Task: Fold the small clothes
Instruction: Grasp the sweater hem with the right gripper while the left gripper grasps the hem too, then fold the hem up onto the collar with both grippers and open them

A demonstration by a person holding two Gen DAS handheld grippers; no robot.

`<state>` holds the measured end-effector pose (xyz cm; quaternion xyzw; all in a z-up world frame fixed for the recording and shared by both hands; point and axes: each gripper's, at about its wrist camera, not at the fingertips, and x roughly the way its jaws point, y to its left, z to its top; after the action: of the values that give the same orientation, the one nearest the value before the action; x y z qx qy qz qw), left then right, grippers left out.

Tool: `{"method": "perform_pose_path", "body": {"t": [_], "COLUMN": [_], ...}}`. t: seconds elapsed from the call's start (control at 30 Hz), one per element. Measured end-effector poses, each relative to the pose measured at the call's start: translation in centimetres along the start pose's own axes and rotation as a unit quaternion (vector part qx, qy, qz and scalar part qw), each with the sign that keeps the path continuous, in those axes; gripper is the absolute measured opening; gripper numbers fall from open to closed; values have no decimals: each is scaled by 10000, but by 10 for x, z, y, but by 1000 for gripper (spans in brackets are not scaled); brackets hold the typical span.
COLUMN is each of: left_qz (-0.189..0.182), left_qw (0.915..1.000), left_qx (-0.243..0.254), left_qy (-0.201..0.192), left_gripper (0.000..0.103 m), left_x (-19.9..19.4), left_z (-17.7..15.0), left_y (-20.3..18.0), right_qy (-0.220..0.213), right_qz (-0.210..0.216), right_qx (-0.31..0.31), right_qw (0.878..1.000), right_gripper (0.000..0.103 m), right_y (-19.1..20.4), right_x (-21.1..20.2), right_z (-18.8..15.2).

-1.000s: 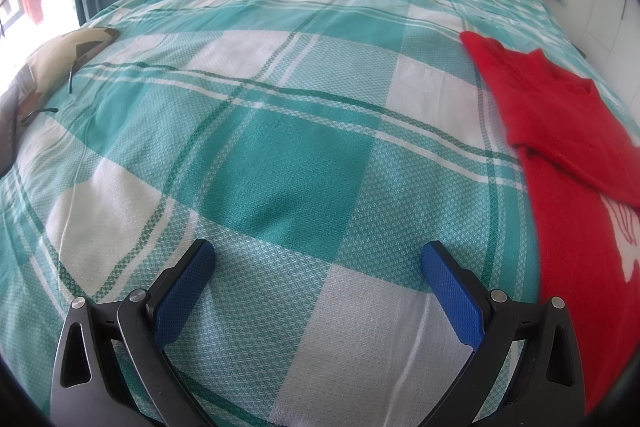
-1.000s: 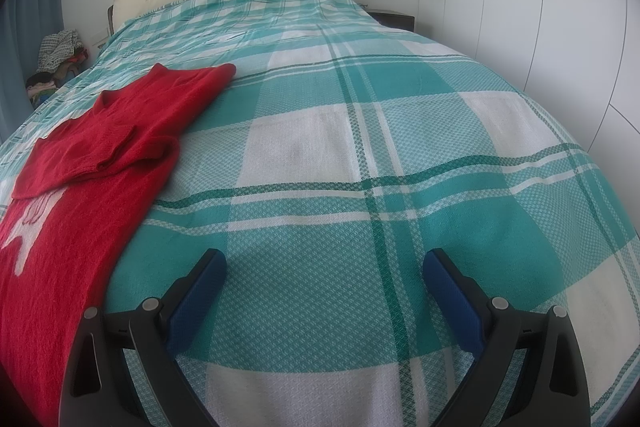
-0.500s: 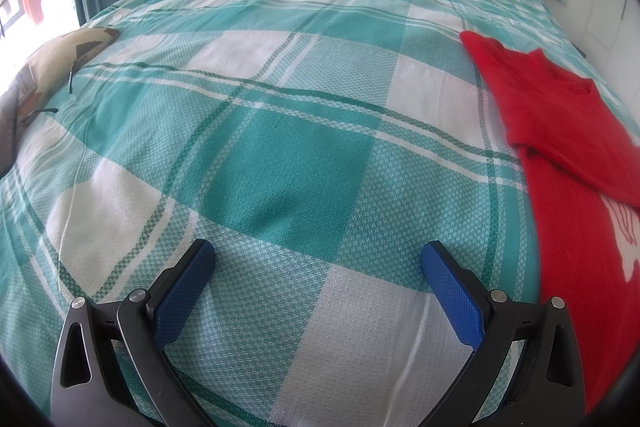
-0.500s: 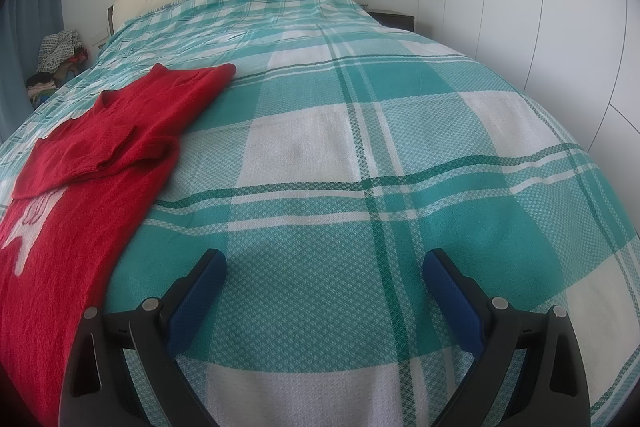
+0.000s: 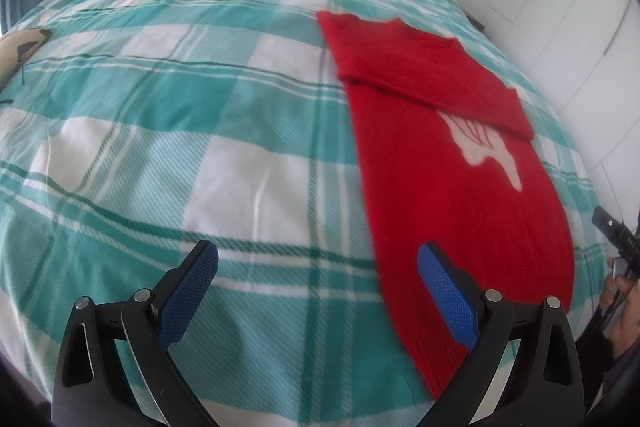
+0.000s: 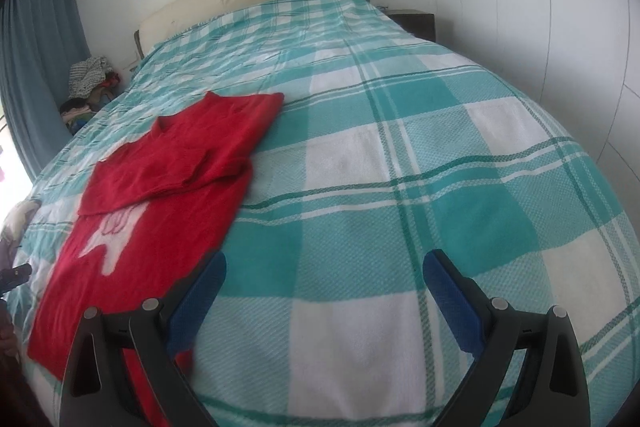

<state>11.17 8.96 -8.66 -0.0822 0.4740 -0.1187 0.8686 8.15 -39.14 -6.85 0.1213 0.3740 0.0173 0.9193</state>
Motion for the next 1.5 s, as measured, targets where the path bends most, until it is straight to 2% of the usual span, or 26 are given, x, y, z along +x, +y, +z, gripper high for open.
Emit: {"method": "perform_pose_path", "body": {"t": [0.03,0.1,0.17,0.2,0.23,0.27,0.33,0.37,0.4,0.43,0.47,0.5,0.6,0.67,0.77,0.83,0.9,1.0,1.17,1.3,1.4,1.5], "left_qz": [-98,-151,-14,47,63,36,19,38,94,152,166,130,-355,-709,-1093,-1180,-1119,-949,-693,-507,-272,-214], "left_qw": [9997,9986,9979,9976,9976,9978,9975,9971,9965,9959,9956,9960,9983,9974,9930,9906,9902,9913,9913,9904,9927,9936], "left_qx": [159,405,598,651,652,622,639,696,762,832,861,823,340,-16,-372,-486,-502,-559,-990,-1235,-1137,-1061], "left_qy": [128,302,246,214,214,237,296,312,319,327,330,336,305,130,-240,-490,-674,-718,-512,-352,-304,-311], "left_gripper": [89,80,77,70,62,58,41,37,26,11,8,5,3,3,2,2,2,2,2,2,3,6], "left_x": [0,1,-1,-3,-3,-3,-2,-1,-1,0,-1,-3,-18,-31,-41,-37,-23,17,94,139,163,181], "left_z": [-12,-31,-43,-46,-48,-48,-51,-52,-54,-54,-55,-54,-45,-29,10,45,82,139,220,257,275,290], "left_y": [-13,-33,-48,-52,-55,-56,-59,-62,-64,-67,-67,-66,-52,-43,-36,-35,-37,-39,-24,-16,-20,-22], "right_qy": [160,467,785,917,1073,1267,1554,1602,1610,1616,1659,1756,1695,1515,1129,803,484,157,-16,24,82,148], "right_qz": [275,791,1199,1314,1390,1467,1487,1447,1366,1288,1246,1261,1328,1457,1616,1581,1510,1406,1202,966,885,948], "right_qx": [7,123,285,335,369,370,337,307,279,263,246,242,332,515,580,461,414,403,616,755,876,1016], "right_qw": [9995,9957,9893,9865,9838,9803,9760,9759,9771,9781,9779,9760,9760,9763,9787,9831,9865,9891,9908,9924,9922,9902], "right_gripper": [98,98,97,96,91,83,71,69,67,58,26,4,4,4,4,4,4,4,4,4,4,4], "right_y": [8,21,33,39,45,51,62,65,68,70,72,73,69,63,62,65,67,72,70,63,55,49], "right_x": [-9,-23,-28,-28,-25,-20,-7,-2,4,8,11,14,8,-3,-11,-6,7,42,122,182,214,240], "right_z": [-10,-31,-53,-63,-71,-78,-90,-95,-97,-99,-100,-100,-94,-82,-50,-20,12,60,133,171,185,196]}}
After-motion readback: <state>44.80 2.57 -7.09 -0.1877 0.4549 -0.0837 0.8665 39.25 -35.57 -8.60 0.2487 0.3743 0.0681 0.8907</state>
